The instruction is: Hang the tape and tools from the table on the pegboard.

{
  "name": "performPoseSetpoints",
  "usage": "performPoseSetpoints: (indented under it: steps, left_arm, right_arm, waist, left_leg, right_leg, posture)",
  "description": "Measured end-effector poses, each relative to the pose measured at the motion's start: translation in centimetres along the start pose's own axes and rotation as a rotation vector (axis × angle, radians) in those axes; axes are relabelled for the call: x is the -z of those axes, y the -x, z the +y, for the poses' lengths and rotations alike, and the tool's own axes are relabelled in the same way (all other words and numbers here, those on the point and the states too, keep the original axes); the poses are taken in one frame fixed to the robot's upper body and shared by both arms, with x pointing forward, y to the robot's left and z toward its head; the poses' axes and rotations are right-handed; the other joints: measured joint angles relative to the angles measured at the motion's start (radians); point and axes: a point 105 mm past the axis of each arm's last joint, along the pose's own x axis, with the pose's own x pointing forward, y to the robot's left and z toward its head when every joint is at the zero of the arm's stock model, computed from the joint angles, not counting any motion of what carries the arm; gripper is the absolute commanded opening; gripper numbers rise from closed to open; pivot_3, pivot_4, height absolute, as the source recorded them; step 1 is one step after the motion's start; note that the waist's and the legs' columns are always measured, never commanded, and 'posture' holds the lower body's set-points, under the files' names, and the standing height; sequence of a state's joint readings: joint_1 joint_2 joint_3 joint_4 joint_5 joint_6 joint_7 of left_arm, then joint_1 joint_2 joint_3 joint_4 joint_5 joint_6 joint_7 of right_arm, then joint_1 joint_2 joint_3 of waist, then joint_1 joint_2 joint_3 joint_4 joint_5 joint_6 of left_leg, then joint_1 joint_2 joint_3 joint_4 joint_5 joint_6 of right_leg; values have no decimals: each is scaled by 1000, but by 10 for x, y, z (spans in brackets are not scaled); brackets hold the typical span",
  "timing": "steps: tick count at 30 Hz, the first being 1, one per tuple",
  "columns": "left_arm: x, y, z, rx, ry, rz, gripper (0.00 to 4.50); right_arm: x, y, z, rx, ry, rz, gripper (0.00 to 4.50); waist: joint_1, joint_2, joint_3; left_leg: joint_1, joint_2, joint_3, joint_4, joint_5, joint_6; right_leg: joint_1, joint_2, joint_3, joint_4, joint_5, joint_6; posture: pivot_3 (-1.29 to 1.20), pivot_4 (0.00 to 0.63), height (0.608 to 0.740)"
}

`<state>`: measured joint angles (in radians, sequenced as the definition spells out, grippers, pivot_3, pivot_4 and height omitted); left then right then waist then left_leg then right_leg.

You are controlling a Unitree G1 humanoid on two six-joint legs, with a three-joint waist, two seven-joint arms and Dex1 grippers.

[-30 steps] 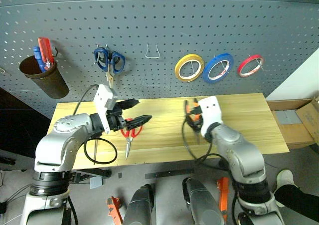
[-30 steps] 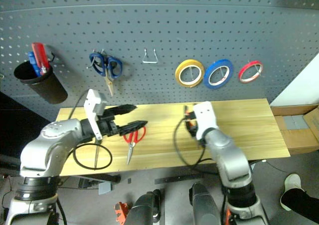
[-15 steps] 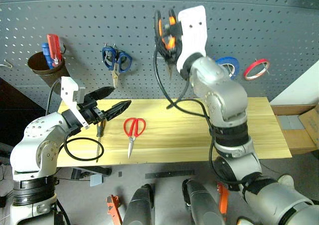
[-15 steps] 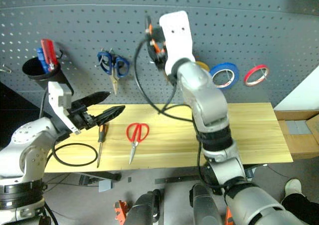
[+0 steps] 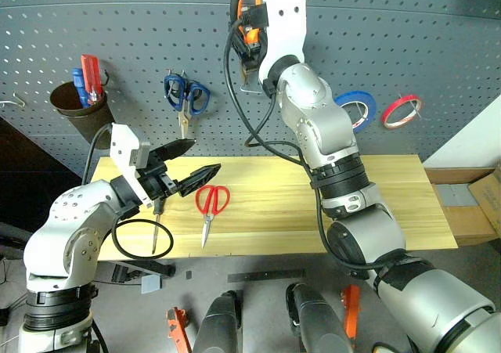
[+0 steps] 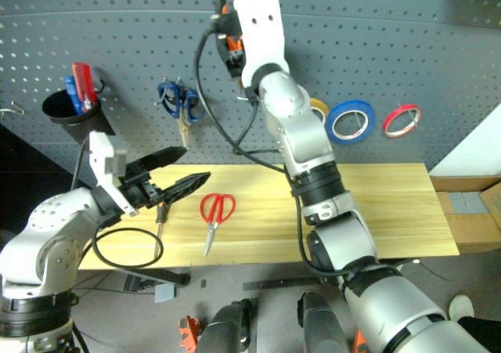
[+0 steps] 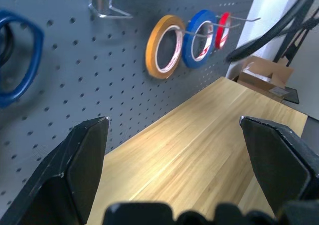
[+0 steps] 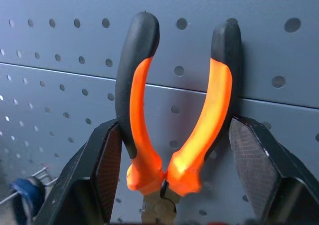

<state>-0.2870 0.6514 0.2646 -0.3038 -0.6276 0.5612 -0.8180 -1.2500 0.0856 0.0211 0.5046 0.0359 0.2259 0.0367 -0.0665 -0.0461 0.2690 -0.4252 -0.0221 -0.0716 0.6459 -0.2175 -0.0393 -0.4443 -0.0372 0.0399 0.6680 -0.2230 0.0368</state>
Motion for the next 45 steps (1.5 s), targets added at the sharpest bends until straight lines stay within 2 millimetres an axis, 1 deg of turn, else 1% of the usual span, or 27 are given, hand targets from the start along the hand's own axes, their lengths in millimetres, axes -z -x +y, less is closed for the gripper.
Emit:
performPoseSetpoints:
  steps: [3,9,11,16,19,22,24,25,27,29,32,34,38,40,43,45]
  left_arm:
    - [-4,-4,-2,15,-12,-8,4500]
    - [-2,-6,-2,20,-11,-11,4500]
    - [-2,-7,-3,20,-13,-19,4500]
    - [3,-11,-3,11,-14,-15,4500]
    - [6,-14,-3,6,-20,-12,4500]
    - [6,-18,-3,2,-32,-13,4500]
    - [5,-21,-2,-9,-42,-15,4500]
    - [5,-22,-2,-8,-44,-17,4500]
    - [6,-25,-3,-3,-41,-22,4500]
    - [8,-27,-2,-17,-44,-12,4500]
    - [20,-32,-2,-41,-20,30,4500]
    - [29,-33,-2,-56,-6,63,4500]
    - [55,-31,1,-139,24,189,4500]
    - [71,-29,2,-174,56,269,4500]
    - [103,-21,-1,-238,118,436,4500]
    - [120,-16,-1,-285,173,516,4500]
  right_arm:
    - [6,-2,-2,9,44,-12,2765]
    - [12,-1,-10,32,84,-8,2764]
    - [20,3,-11,36,91,5,2764]
    - [58,17,-7,28,109,108,2764]
    - [62,18,-1,10,125,123,2764]
    - [63,19,-2,12,140,130,2764]
    - [64,19,-3,12,144,138,3489]
    - [65,20,-3,10,144,146,3724]
    - [67,21,-1,-4,140,160,4417]
    - [72,23,0,-25,135,192,4464]
    - [88,33,7,-109,136,294,4464]
    - [96,43,13,-167,118,348,4464]
    - [108,74,18,-307,92,461,4464]
    - [108,87,19,-362,79,498,4464]
    - [99,112,29,-478,7,524,4464]
    - [95,123,34,-533,-37,548,4464]
  waist:
    - [5,-1,-2]
    - [10,-1,-2]
    - [10,-1,-4]
    - [10,-1,-4]
    - [10,-1,-4]
    - [10,-1,-4]
    - [10,-1,-4]
    - [10,-1,-4]
    - [10,-1,-4]
    - [10,-1,-4]
    - [9,-1,-4]
    - [9,-1,-4]
    - [9,-1,-4]
    - [9,-1,-4]
    - [7,-1,-4]
    - [5,-1,-4]
  left_leg:
    - [2,-1,0,0,2,0]
    - [6,-1,0,0,6,-2]
    - [6,-1,0,0,6,-2]
    - [6,0,0,-1,6,-2]
    - [6,0,0,-1,6,-2]
    - [6,-1,0,-1,6,-2]
    - [6,-1,0,-1,6,-2]
    - [6,-1,0,-1,6,-2]
    - [6,-1,0,-1,5,-2]
    - [6,0,0,-1,5,-2]
    - [6,-1,0,-1,5,-2]
    - [6,0,-1,-1,5,-1]
    - [6,-1,-3,-1,5,-1]
    - [6,-1,-3,-1,5,-1]
    - [7,0,-4,-1,5,-1]
    - [7,0,-4,-1,5,-1]
  right_leg:
    - [0,0,0,5,0,0]
    - [2,0,0,8,0,0]
    - [3,0,0,8,0,0]
    - [2,0,1,8,0,0]
    - [2,0,1,8,0,0]
    - [2,0,1,8,0,0]
    - [2,0,1,8,0,0]
    - [2,0,1,8,0,0]
    - [2,0,1,8,0,0]
    - [2,0,1,8,0,0]
    - [3,0,1,8,0,0]
    - [3,0,1,8,0,0]
    - [3,0,1,8,0,0]
    - [3,0,0,8,0,0]
    - [3,1,1,8,0,0]
    - [3,1,1,8,0,0]
  posture:
    - [18,166,740]
    - [10,169,740]
    - [8,170,740]
    - [1,172,740]
    - [-3,175,740]
    - [-7,177,740]
    - [-11,179,740]
    - [-13,179,740]
    - [-16,181,740]
    - [-17,183,740]
    - [-20,185,740]
    - [-22,190,740]
    - [-24,195,740]
    - [-26,202,740]
    - [-35,208,740]
    - [-43,214,740]
